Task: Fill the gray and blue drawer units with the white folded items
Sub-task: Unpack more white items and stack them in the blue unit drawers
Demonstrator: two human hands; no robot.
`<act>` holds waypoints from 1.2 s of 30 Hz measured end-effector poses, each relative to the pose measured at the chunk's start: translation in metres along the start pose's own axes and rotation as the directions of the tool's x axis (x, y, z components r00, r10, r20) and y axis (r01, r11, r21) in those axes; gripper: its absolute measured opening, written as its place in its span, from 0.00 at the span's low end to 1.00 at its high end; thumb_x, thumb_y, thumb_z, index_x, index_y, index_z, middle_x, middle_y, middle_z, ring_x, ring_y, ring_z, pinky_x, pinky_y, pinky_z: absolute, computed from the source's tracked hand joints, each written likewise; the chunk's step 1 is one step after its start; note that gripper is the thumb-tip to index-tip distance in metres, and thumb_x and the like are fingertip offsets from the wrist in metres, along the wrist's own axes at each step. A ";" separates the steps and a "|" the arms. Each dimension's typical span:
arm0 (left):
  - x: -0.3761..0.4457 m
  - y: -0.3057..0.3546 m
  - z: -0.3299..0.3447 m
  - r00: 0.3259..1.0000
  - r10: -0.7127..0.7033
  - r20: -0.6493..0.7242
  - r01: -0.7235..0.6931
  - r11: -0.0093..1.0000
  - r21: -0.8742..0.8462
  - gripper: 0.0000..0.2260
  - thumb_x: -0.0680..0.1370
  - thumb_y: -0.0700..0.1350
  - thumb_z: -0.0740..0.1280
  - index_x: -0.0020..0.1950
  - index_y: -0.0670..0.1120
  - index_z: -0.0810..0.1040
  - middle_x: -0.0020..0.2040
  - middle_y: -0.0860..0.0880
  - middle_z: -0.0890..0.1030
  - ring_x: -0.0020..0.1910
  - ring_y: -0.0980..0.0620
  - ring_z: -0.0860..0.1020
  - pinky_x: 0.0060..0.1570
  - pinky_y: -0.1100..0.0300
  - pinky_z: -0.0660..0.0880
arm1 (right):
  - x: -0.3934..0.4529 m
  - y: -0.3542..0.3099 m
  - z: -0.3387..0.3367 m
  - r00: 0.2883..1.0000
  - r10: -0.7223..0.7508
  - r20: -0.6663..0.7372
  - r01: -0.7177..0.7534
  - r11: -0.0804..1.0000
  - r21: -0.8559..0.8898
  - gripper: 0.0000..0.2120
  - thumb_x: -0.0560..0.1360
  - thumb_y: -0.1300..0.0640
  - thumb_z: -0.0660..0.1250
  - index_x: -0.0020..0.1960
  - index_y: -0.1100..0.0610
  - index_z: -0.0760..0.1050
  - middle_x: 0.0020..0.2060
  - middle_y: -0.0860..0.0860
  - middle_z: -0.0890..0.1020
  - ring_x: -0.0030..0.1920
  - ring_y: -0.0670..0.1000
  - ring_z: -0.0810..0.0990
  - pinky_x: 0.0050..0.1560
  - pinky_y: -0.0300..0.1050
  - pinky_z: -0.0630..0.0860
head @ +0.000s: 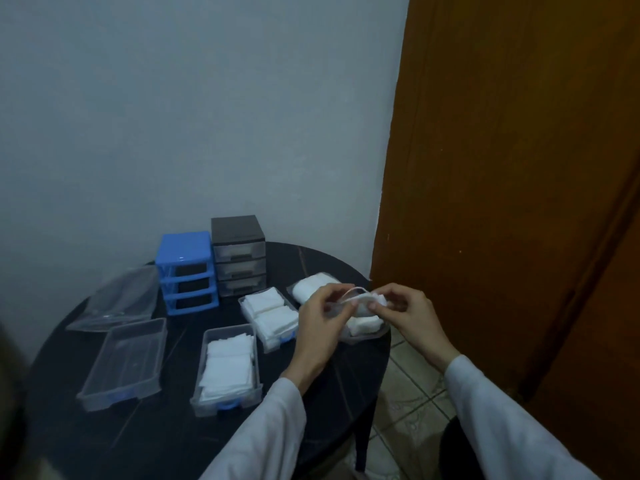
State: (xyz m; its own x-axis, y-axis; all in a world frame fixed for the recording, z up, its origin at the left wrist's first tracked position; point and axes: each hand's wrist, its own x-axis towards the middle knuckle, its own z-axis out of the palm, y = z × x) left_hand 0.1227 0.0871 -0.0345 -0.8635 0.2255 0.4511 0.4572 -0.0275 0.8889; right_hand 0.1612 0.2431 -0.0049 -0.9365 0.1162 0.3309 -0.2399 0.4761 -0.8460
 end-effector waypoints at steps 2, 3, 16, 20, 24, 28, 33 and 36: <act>-0.002 0.005 -0.012 1.000 0.020 -0.017 -0.019 0.999 0.048 0.05 0.76 0.44 0.68 0.50 0.46 0.80 0.47 0.51 0.82 0.49 0.58 0.79 0.49 0.66 0.76 | 0.001 -0.007 0.009 0.999 -0.012 0.037 0.011 1.000 0.028 0.07 0.72 0.57 0.70 0.50 0.56 0.80 0.47 0.48 0.82 0.50 0.45 0.79 0.48 0.38 0.76; -0.002 0.007 -0.017 0.999 0.026 -0.029 -0.024 0.997 0.071 0.04 0.76 0.43 0.68 0.49 0.46 0.80 0.45 0.51 0.82 0.47 0.58 0.79 0.47 0.67 0.75 | 0.002 -0.011 0.013 0.999 -0.017 0.050 0.015 0.999 0.034 0.08 0.72 0.57 0.70 0.51 0.55 0.79 0.48 0.48 0.82 0.52 0.45 0.78 0.51 0.40 0.76; -0.017 0.019 -0.056 0.999 -0.045 -0.006 0.045 0.998 0.049 0.06 0.74 0.44 0.69 0.47 0.42 0.78 0.48 0.50 0.81 0.50 0.55 0.80 0.47 0.63 0.78 | 0.005 -0.029 0.052 0.997 0.066 0.048 -0.077 0.948 0.308 0.18 0.69 0.67 0.71 0.56 0.58 0.71 0.51 0.53 0.78 0.48 0.46 0.81 0.38 0.32 0.77; -0.019 0.013 -0.061 0.999 -0.015 -0.035 0.016 0.999 0.046 0.07 0.73 0.43 0.71 0.48 0.42 0.80 0.49 0.49 0.83 0.51 0.54 0.80 0.50 0.60 0.78 | 0.005 -0.028 0.052 0.995 0.005 0.100 -0.035 0.954 0.297 0.14 0.69 0.66 0.71 0.54 0.60 0.73 0.51 0.50 0.79 0.50 0.44 0.80 0.41 0.31 0.77; -0.022 0.012 -0.064 0.999 0.035 -0.038 -0.035 0.999 0.024 0.05 0.73 0.39 0.70 0.49 0.43 0.81 0.48 0.49 0.83 0.53 0.52 0.80 0.48 0.65 0.76 | 0.005 -0.025 0.055 0.994 -0.043 0.096 0.019 0.972 0.236 0.10 0.69 0.63 0.72 0.49 0.58 0.77 0.49 0.48 0.81 0.53 0.45 0.78 0.48 0.36 0.76; -0.024 0.012 -0.068 0.998 0.062 -0.001 -0.062 0.998 0.030 0.04 0.72 0.37 0.71 0.46 0.44 0.82 0.50 0.50 0.84 0.56 0.54 0.79 0.59 0.58 0.75 | 0.003 -0.023 0.055 0.986 -0.128 0.108 0.107 0.978 0.180 0.06 0.70 0.65 0.71 0.45 0.57 0.80 0.45 0.50 0.83 0.51 0.46 0.79 0.54 0.40 0.74; -0.023 0.018 -0.073 0.998 0.031 0.061 -0.028 0.998 -0.055 0.10 0.74 0.28 0.61 0.53 0.37 0.75 0.54 0.46 0.81 0.56 0.55 0.79 0.53 0.64 0.75 | 0.003 -0.020 0.055 0.983 -0.167 0.074 0.155 0.977 0.148 0.07 0.71 0.64 0.70 0.43 0.52 0.80 0.43 0.47 0.83 0.51 0.46 0.79 0.57 0.44 0.74; -0.021 0.019 -0.074 0.997 0.035 0.071 -0.034 0.999 -0.019 0.10 0.77 0.32 0.62 0.56 0.41 0.76 0.54 0.50 0.81 0.56 0.55 0.79 0.53 0.64 0.75 | 0.003 -0.019 0.054 0.980 -0.176 0.089 0.164 0.978 0.127 0.07 0.71 0.63 0.69 0.44 0.52 0.79 0.44 0.47 0.83 0.50 0.44 0.79 0.57 0.42 0.74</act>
State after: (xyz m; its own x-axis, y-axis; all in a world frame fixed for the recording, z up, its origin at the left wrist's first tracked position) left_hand 0.1338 0.0095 -0.0210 -0.8294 0.2933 0.4754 0.4821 -0.0539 0.8745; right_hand 0.1487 0.1871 -0.0100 -0.8986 -0.0480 0.4362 -0.4211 0.3743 -0.8262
